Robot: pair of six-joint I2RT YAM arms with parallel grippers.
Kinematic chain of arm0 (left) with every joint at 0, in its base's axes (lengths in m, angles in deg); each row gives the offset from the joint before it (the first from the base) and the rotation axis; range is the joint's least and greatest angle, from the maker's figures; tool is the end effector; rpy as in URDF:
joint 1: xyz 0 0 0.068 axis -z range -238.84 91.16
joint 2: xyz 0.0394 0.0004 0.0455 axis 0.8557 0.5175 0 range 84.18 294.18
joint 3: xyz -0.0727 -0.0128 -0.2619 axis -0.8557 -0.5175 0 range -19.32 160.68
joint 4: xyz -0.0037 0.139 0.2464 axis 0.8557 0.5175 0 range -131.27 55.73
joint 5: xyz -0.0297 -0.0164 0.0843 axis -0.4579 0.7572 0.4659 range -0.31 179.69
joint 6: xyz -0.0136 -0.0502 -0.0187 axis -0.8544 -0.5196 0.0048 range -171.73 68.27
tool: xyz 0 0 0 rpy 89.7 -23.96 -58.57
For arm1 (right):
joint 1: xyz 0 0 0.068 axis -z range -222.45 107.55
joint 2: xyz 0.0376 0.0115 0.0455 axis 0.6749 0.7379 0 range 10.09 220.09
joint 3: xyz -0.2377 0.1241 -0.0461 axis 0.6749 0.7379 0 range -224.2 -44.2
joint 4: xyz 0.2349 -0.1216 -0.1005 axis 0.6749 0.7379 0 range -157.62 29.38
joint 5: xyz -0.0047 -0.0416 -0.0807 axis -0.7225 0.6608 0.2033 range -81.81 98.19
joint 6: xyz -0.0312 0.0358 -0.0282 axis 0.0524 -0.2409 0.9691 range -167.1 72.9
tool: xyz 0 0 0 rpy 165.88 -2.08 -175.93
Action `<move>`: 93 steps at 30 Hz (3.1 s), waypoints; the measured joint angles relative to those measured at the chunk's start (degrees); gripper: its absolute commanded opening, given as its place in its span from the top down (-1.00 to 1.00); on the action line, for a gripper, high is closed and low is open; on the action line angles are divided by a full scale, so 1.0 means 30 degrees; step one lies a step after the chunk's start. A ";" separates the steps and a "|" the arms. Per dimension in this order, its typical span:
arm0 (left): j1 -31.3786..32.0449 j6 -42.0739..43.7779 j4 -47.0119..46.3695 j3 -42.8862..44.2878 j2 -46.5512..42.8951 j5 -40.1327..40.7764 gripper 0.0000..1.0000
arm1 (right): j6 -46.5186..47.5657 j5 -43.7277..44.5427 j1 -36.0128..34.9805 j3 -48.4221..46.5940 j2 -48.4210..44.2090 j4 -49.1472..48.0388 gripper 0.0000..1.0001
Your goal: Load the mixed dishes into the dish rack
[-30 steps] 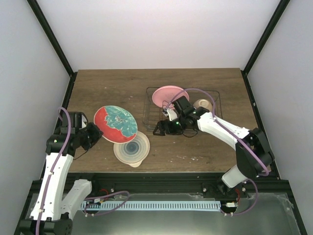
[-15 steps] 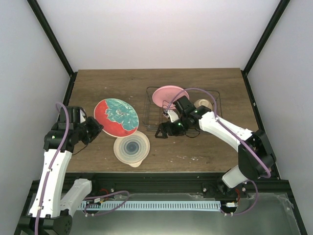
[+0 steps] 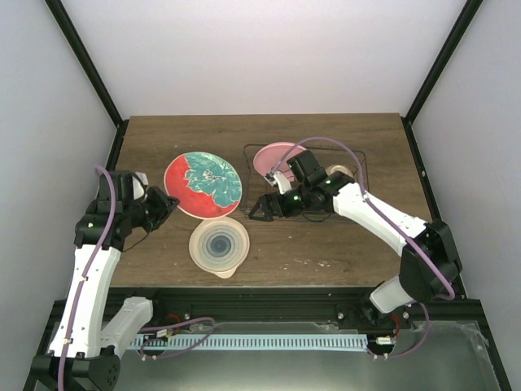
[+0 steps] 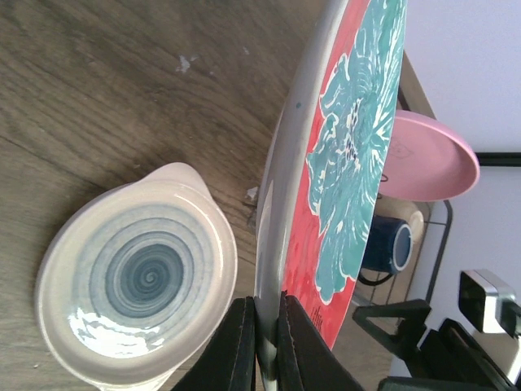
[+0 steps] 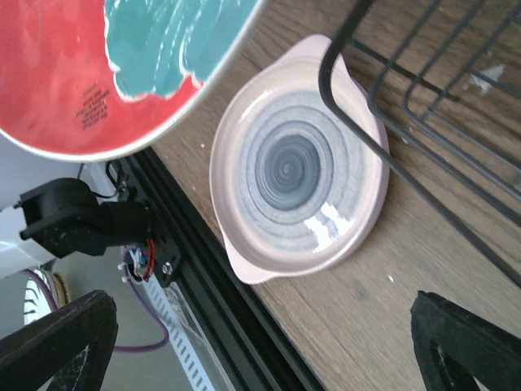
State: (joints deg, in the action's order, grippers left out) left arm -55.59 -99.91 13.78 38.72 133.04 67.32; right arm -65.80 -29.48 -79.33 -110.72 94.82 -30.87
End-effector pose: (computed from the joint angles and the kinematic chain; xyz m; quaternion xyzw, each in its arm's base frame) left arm 0.1762 -0.0244 0.3356 -0.2801 0.8680 -0.3219 0.2540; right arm 0.2491 0.2155 0.2640 -0.2386 0.8759 0.4051 0.1085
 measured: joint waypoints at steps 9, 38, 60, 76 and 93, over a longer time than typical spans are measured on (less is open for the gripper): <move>0.0000 -0.0437 -0.1479 -0.0430 0.0080 -0.1260 1.00 | -0.1268 -0.1588 0.0510 -0.0736 0.2499 -0.3322 -1.00; -0.0022 -0.1392 -0.5151 -0.3184 -0.0138 -0.3424 1.00 | -0.4481 -0.5158 0.0772 -0.2514 0.5763 -1.0127 -0.27; 0.0197 -0.0350 -0.6768 -0.4408 -0.0015 -0.2863 0.35 | -0.4102 -0.5377 0.0670 -0.4320 0.6484 -0.8444 0.99; 0.0532 0.1967 -0.7883 -0.3869 0.2076 -0.3016 -0.69 | 0.0940 0.0015 0.1705 -0.5727 0.6324 -0.3024 0.99; -0.0197 0.4408 -0.7213 -0.0561 0.4874 -0.2339 -1.00 | 0.7453 0.5289 0.1923 -0.9136 0.4656 0.1632 0.99</move>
State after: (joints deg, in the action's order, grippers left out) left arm -56.18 -86.69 -7.86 37.04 147.67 60.30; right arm -43.44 -13.62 -73.56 -138.13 108.79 -25.97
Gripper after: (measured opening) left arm 0.960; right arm 0.145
